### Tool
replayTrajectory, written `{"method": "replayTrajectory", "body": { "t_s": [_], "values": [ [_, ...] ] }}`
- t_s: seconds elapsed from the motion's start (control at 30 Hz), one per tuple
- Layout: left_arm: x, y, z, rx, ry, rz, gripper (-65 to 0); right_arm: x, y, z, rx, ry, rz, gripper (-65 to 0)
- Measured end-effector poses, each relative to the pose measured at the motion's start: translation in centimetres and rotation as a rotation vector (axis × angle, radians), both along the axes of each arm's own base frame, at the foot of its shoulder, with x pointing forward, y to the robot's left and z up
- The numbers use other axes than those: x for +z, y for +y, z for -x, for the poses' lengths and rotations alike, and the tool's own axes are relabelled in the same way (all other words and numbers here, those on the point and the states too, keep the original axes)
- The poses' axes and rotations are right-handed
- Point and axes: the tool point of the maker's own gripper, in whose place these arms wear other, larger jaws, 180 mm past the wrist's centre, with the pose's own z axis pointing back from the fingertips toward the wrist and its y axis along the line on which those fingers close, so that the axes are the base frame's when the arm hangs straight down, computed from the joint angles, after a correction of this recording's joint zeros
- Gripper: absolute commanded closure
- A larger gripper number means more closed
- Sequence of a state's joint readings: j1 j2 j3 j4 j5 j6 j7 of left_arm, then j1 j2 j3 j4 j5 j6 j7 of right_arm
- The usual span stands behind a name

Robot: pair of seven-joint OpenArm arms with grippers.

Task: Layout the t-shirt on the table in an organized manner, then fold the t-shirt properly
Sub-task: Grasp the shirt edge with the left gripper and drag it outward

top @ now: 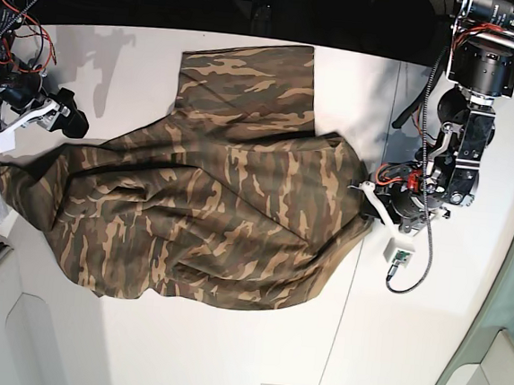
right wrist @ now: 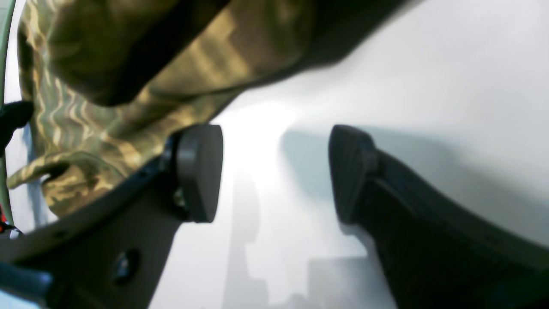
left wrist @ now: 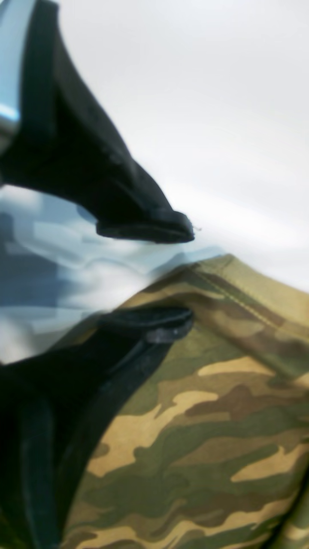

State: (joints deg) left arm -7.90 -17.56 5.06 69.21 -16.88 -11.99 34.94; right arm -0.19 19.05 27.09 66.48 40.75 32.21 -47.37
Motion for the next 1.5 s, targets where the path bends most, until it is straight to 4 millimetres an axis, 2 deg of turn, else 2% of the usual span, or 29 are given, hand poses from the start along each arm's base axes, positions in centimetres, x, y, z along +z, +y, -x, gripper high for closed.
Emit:
{"method": "replayTrajectory", "body": {
  "t_s": [0.1,0.23,0.37,0.6,0.7,0.97,1.13,1.23,1.27,1.3,1.37,1.4,1.5],
  "values": [
    [0.8,0.5,0.1,-0.008,0.005,-0.016,-28.8,0.0,0.0,0.0,-0.002,-0.002,0.001,-39.2],
    [2.2,0.0,-0.6,-0.019,-0.031,0.003,-28.8,0.0,0.0,0.0,0.000,0.000,0.000,-39.2],
    [2.0,0.0,-0.4,-0.017,-0.021,0.002,-28.8,0.0,0.0,0.0,0.000,0.000,0.000,-39.2],
    [2.4,1.2,-0.6,0.027,-0.034,0.011,-28.9,0.0,0.0,0.0,0.000,0.000,0.000,-39.2],
    [2.6,2.4,-0.6,0.048,-0.035,0.011,-32.6,0.0,0.0,0.0,0.000,0.000,0.000,-39.2],
    [-0.1,2.2,1.4,0.065,0.028,0.068,-33.3,0.0,0.0,0.0,-0.001,0.000,0.001,-39.2],
    [-0.9,0.0,2.1,0.005,0.049,0.129,-33.3,0.0,0.0,0.0,-0.001,-0.001,0.001,-39.2],
    [-1.0,-2.9,2.6,-0.087,0.060,0.188,-32.5,0.0,0.0,0.0,-0.001,-0.002,0.001,-39.2],
    [-1.1,-3.7,2.7,-0.088,0.058,0.204,-29.1,0.0,0.0,0.0,-0.001,-0.002,0.001,-39.2],
    [-1.2,-4.3,2.8,-0.089,0.058,0.218,-23.0,0.0,0.0,0.0,-0.001,-0.001,0.001,-39.2],
    [-1.4,-4.9,3.0,-0.097,0.062,0.224,-5.2,0.0,0.0,0.0,-0.001,-0.001,0.000,-39.2],
    [-1.5,-5.0,3.0,-0.102,0.061,0.223,0.0,0.0,0.0,0.0,0.000,-0.001,0.000,-39.2],
    [-1.4,-4.1,3.2,-0.123,0.064,0.192,0.0,0.0,0.0,0.0,-0.002,-0.002,0.000,-39.2]
  ]
}}
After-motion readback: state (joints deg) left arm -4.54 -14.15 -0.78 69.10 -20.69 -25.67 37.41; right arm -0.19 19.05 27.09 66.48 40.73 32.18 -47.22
